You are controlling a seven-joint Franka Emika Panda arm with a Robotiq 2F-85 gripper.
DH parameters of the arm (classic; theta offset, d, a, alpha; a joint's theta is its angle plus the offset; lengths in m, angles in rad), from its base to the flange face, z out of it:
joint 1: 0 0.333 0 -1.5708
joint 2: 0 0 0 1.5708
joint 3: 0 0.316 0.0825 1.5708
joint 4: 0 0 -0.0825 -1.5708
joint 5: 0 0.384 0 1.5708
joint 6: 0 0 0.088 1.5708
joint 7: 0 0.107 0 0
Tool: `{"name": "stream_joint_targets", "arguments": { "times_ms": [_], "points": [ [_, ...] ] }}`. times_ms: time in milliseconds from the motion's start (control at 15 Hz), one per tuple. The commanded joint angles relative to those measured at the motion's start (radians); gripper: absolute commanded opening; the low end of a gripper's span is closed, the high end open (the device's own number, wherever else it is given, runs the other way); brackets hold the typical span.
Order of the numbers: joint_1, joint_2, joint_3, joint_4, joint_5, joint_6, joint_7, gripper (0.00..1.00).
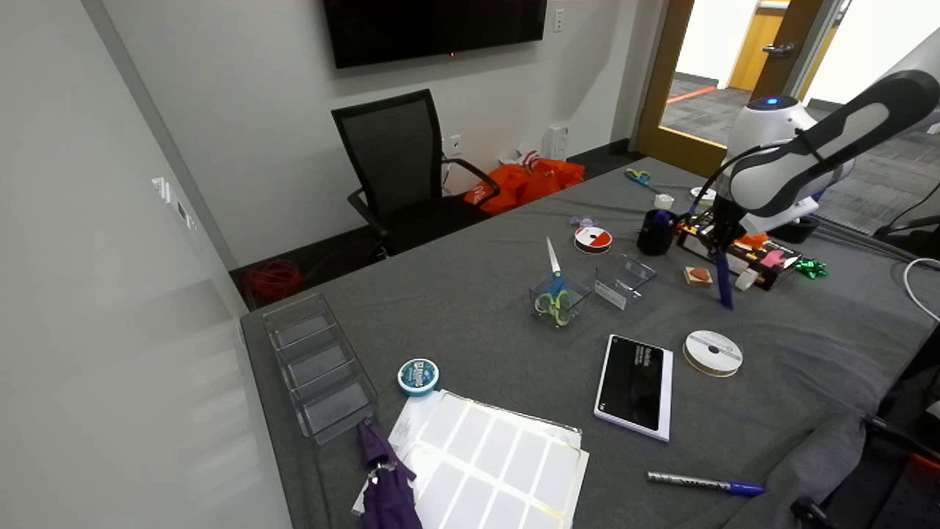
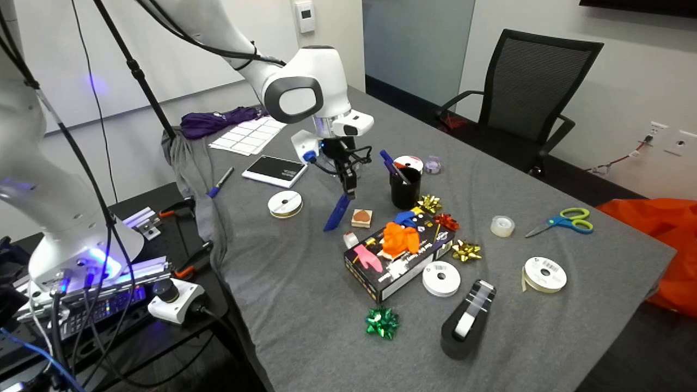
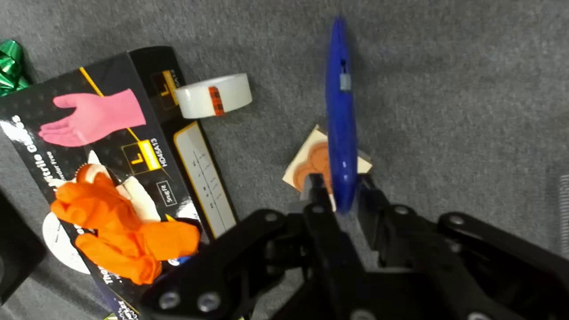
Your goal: Remove the blue object from the black mug and put it on the table.
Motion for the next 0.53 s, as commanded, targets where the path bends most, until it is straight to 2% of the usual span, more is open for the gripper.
{"name": "stream_joint_targets", "arguments": {
  "times_ms": [0, 400, 467],
  "points": [
    [0.005, -0.043, -0.019, -0.051, -0.033, 0.026, 0.0, 0.56],
    [-0.01, -0.059, -0.001, -0.052, -0.006, 0.028, -0.016, 0.98],
    [-0.012, -0.062, 0.002, -0.054, 0.0, 0.035, -0.016, 1.0]
  ]
}}
